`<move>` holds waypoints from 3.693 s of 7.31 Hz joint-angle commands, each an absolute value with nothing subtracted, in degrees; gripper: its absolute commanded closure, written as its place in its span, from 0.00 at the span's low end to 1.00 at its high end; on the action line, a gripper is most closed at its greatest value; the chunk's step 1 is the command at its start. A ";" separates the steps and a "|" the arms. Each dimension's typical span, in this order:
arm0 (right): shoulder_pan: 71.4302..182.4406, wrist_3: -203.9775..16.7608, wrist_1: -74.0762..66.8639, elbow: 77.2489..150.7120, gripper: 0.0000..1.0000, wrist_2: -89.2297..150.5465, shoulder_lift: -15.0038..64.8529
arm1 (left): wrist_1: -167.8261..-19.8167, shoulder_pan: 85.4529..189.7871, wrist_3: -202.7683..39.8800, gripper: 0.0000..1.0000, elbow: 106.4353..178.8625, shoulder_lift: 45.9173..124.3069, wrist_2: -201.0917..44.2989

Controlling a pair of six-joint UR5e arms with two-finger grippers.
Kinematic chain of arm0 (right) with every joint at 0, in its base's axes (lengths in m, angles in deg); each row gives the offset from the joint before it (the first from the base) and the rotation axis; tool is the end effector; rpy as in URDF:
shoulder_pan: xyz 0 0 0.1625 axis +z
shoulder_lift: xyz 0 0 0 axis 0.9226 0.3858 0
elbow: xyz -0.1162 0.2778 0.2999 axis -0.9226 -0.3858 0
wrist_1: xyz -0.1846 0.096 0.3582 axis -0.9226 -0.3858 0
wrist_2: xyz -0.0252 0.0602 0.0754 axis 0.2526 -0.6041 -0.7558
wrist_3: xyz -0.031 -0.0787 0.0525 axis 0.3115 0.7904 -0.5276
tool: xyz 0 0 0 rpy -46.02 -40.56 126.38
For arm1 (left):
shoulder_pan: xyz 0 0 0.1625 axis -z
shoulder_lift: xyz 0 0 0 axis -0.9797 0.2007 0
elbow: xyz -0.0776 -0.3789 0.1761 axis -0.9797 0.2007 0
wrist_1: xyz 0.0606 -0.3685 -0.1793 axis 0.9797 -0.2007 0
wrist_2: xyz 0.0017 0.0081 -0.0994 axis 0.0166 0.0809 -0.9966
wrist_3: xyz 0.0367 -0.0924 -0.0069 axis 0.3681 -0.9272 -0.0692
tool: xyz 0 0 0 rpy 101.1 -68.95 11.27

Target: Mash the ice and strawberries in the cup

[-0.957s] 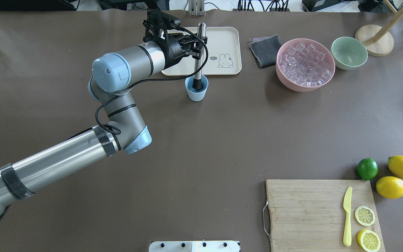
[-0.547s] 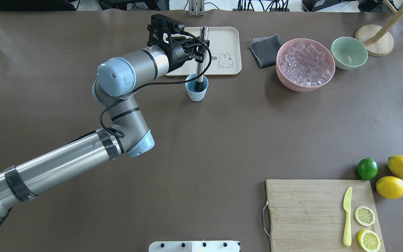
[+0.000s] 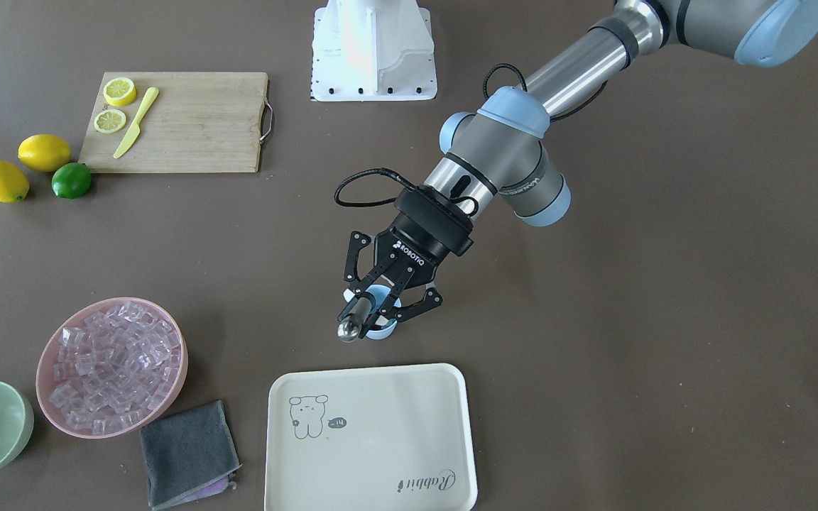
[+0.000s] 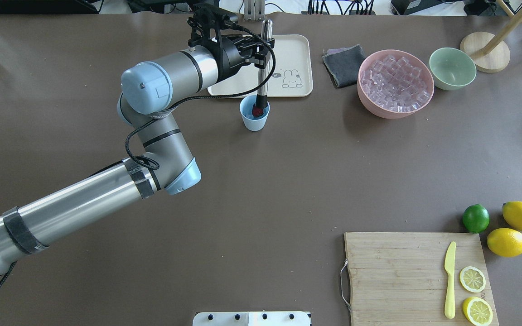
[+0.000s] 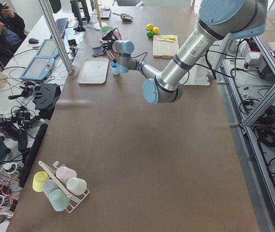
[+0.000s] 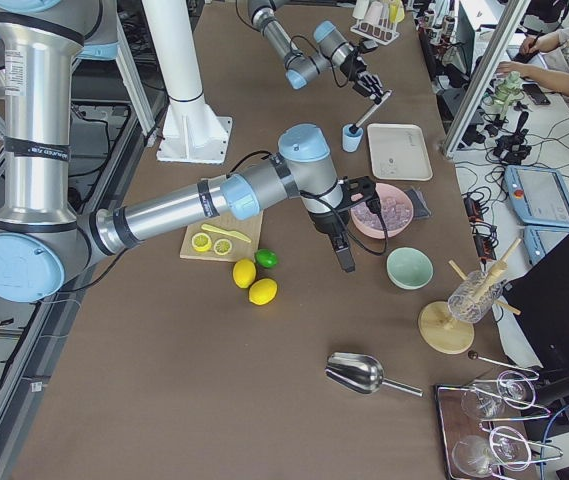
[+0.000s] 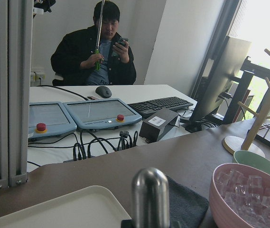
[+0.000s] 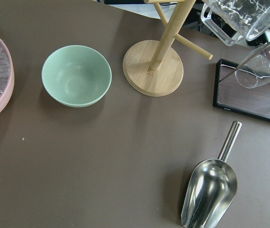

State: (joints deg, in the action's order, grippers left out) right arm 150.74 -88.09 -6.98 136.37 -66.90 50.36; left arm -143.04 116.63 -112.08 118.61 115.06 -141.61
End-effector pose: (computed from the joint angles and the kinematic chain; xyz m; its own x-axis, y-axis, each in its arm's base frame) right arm 0.0297 -0.4652 0.4758 0.8300 -0.1802 0.5279 -0.0600 0.9120 0.4058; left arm 0.5019 -0.5764 0.1453 0.3661 0.6022 -0.7095 0.6028 0.4273 0.6738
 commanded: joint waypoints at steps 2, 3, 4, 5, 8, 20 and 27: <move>151.33 -88.18 -7.02 137.26 0.00 -66.64 51.00 | -143.04 118.42 -112.15 1.00 120.33 114.39 -144.32; 151.24 -88.27 -7.02 138.22 0.00 -66.64 51.70 | -143.04 117.98 -112.24 1.00 119.71 114.12 -144.40; 151.24 -88.27 -7.02 138.23 0.00 -66.55 51.71 | -143.04 117.45 -112.15 1.00 118.66 113.86 -144.32; 151.24 -88.18 -7.02 138.23 0.00 -66.55 51.71 | -143.13 117.27 -112.15 1.00 117.70 113.86 -144.23; 151.15 -88.27 -7.02 138.23 0.00 -66.64 51.80 | -143.13 116.40 -112.15 1.00 116.37 113.86 -143.87; 150.80 -88.27 -7.37 137.53 0.00 -67.78 51.71 | -135.87 141.90 -118.48 1.00 126.12 104.66 -171.70; 148.43 -88.27 -7.11 137.62 0.00 -71.04 50.74 | -119.01 158.30 -111.50 1.00 124.09 91.03 -196.84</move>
